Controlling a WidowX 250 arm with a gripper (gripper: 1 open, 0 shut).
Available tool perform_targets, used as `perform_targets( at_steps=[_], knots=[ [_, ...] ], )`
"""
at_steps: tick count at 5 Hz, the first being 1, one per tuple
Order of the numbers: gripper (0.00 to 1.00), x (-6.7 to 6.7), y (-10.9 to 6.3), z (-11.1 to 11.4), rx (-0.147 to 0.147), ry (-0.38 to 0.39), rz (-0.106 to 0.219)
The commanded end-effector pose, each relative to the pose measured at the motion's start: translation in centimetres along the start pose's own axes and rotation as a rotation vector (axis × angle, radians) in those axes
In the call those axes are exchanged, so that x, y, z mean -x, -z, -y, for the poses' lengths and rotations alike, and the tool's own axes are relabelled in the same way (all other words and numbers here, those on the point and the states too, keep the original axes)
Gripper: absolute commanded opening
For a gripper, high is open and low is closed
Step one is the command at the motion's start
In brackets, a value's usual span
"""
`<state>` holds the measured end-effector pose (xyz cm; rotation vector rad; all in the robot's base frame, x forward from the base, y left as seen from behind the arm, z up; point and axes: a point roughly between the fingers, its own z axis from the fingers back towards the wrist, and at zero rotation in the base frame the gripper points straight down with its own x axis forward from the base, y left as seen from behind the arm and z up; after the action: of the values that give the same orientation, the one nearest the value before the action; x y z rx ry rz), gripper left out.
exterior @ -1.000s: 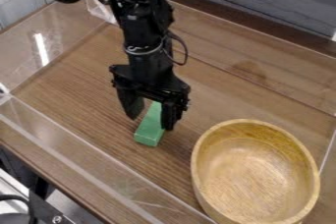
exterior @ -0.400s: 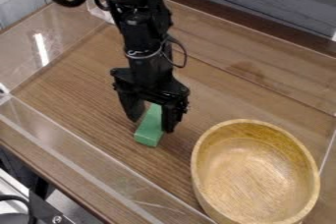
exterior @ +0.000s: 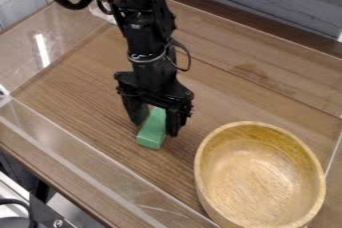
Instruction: Put the green block in the brown bowl
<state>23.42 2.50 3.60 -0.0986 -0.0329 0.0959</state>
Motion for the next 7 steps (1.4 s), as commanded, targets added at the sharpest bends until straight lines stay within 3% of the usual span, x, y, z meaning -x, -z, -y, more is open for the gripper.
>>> perform_targets(
  at_steps=[1,4,5,7],
  knots=[
    [1.0,-0.55,-0.54,-0.25,0.003,-0.012,0.029],
    [1.0,-0.76,-0.27,-0.29,0.012,-0.022,0.024],
    [0.0,-0.73,-0.08,-0.34,0.017,-0.028,0.019],
    [0.0,-0.49,-0.83,-0.56,0.018,-0.032,-0.01]
  ],
)
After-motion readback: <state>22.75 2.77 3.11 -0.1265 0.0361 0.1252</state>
